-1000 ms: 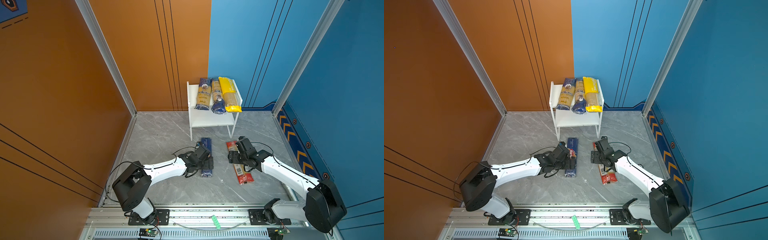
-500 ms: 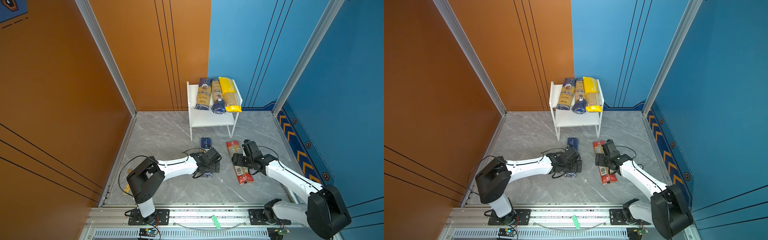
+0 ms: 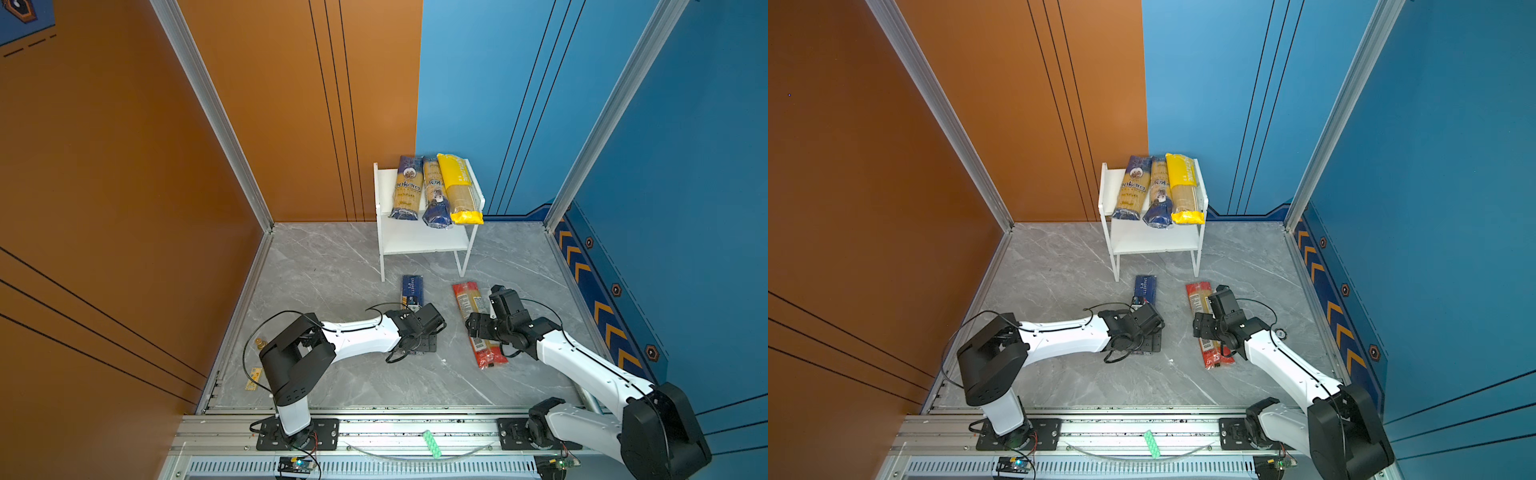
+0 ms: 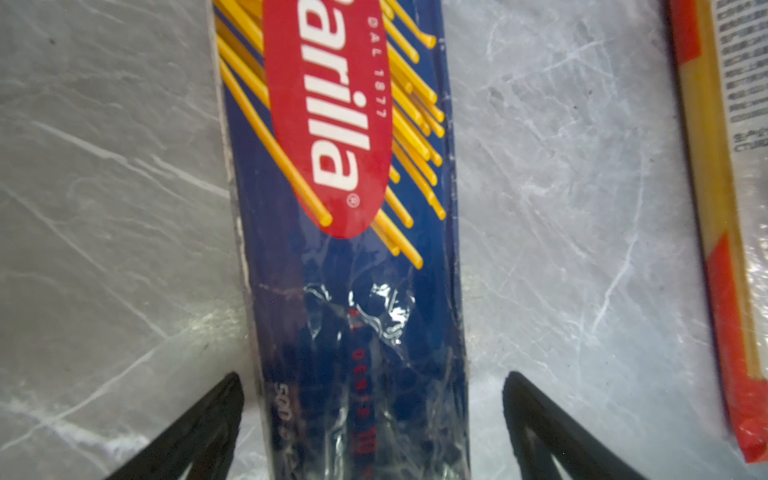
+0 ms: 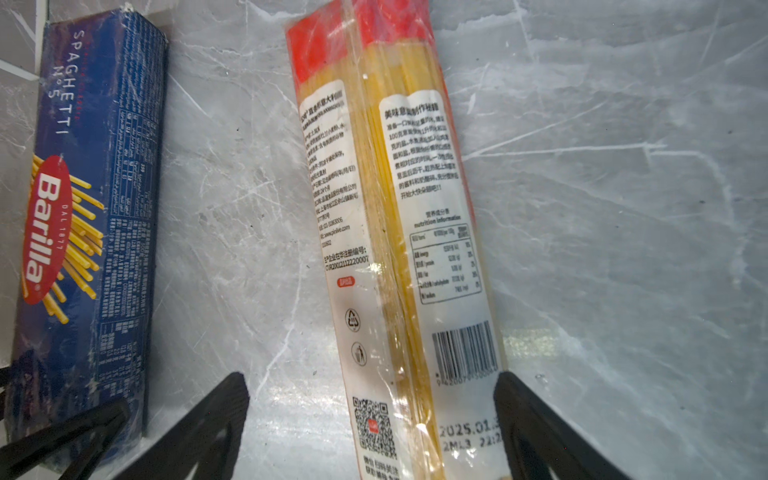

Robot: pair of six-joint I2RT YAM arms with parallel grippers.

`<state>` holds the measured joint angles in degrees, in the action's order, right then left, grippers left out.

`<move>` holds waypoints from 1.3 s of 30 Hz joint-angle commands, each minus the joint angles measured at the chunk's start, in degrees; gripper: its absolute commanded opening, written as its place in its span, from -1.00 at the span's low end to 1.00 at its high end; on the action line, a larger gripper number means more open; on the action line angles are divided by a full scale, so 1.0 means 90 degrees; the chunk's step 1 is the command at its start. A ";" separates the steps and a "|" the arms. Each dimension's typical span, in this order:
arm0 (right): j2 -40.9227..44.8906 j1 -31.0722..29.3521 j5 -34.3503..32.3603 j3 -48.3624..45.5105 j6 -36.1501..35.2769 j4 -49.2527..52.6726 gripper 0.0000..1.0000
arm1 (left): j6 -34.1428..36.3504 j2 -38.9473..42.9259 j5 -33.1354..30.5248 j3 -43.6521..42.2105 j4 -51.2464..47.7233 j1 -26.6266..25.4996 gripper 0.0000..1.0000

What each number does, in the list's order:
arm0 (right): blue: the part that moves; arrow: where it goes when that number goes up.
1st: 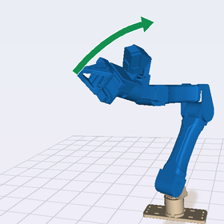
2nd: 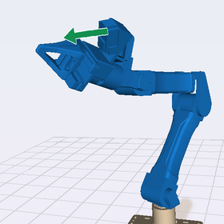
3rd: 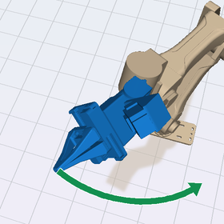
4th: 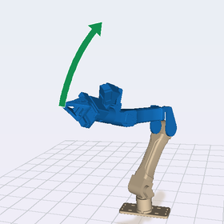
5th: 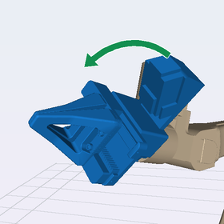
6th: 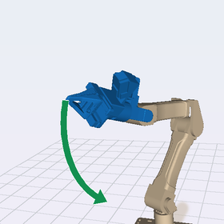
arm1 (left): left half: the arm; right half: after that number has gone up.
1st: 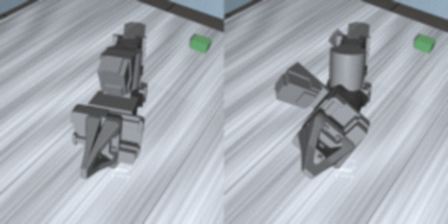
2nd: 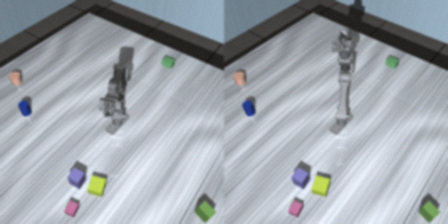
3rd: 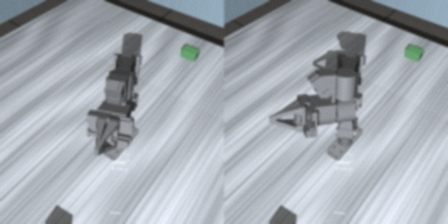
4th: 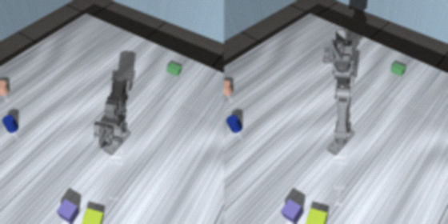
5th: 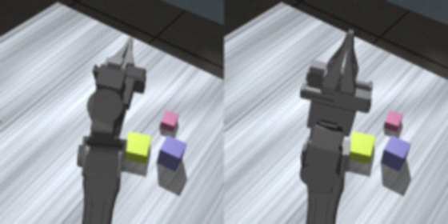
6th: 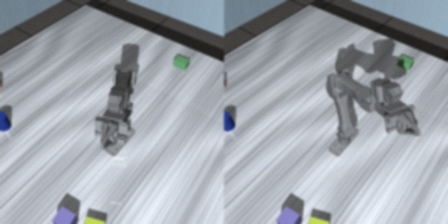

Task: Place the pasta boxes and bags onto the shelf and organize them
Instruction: 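Lower the left gripper over the Barilla box while the right moves over the red-capped bag, then close the left gripper on the Barilla box while the right closes on the red-capped bag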

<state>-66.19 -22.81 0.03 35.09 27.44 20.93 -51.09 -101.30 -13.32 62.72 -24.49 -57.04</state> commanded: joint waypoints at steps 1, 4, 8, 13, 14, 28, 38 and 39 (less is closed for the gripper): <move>0.0156 0.0054 0.0045 -0.0162 0.0027 -0.0069 0.81 | -0.0141 -0.0160 -0.0180 0.0026 -0.0248 -0.0034 0.96; 0.0216 0.0063 0.0036 -0.0245 0.0052 -0.0062 0.81 | -0.0163 -0.0142 -0.0207 -0.0038 -0.0238 -0.0020 0.98; 0.0192 0.0073 0.0026 -0.0286 0.0065 -0.0077 0.82 | -0.0133 -0.0153 -0.0194 -0.0057 -0.0238 -0.0010 1.00; 0.0115 0.0082 0.0038 -0.0286 0.0084 -0.0108 0.81 | -0.0163 -0.0220 -0.0209 -0.0102 -0.0245 -0.0010 0.99; 0.0100 0.0083 0.0036 -0.0281 0.0076 -0.0110 0.81 | -0.0163 -0.0227 -0.0226 -0.0114 -0.0243 0.0004 0.98; 0.0021 0.0110 0.0043 -0.0315 0.0091 -0.0138 0.82 | -0.0073 -0.0346 -0.0178 -0.0143 -0.0207 0.0160 0.50; -0.0008 0.0151 0.0048 -0.0305 0.0086 -0.0138 0.81 | -0.0024 -0.0399 -0.0053 -0.0220 0.0000 0.0221 -0.29; -0.0008 0.0148 0.0054 -0.0299 0.0086 -0.0138 0.82 | -0.0017 -0.0396 -0.0054 -0.0229 0.0015 0.0222 -0.40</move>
<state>-65.78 -21.85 0.03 33.12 27.46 20.34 -51.96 -102.83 -13.69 62.02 -23.83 -56.16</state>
